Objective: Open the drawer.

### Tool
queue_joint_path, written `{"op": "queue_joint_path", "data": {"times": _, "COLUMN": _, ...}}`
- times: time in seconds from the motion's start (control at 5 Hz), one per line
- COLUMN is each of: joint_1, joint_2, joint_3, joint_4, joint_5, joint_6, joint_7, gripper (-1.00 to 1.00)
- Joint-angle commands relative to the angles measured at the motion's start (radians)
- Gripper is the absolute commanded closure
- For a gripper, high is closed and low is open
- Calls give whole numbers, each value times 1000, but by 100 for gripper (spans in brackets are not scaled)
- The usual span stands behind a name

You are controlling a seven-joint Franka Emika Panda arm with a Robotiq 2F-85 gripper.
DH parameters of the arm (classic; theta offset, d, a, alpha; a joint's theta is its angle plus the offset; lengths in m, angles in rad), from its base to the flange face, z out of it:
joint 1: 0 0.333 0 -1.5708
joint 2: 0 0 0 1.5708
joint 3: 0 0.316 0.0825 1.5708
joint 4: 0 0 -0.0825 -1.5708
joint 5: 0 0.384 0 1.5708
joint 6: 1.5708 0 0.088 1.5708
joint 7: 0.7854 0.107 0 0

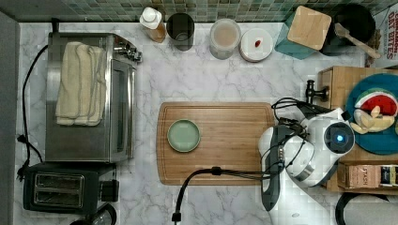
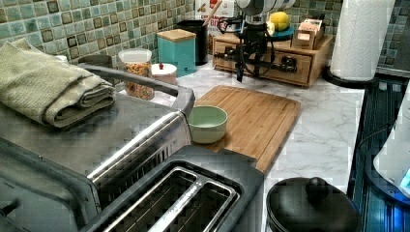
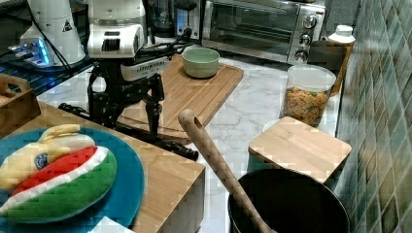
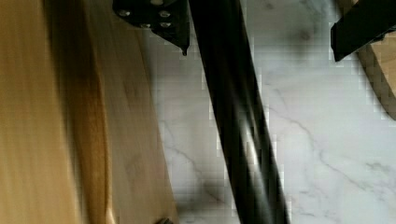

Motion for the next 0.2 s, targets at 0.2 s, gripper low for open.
{"op": "queue_joint_path", "data": {"times": 0.2, "joint_1": 309, "joint_2": -102, "joint_3": 177, "joint_4": -176, "joint_5": -10, "joint_6": 38, "joint_7": 359, "gripper": -100}}
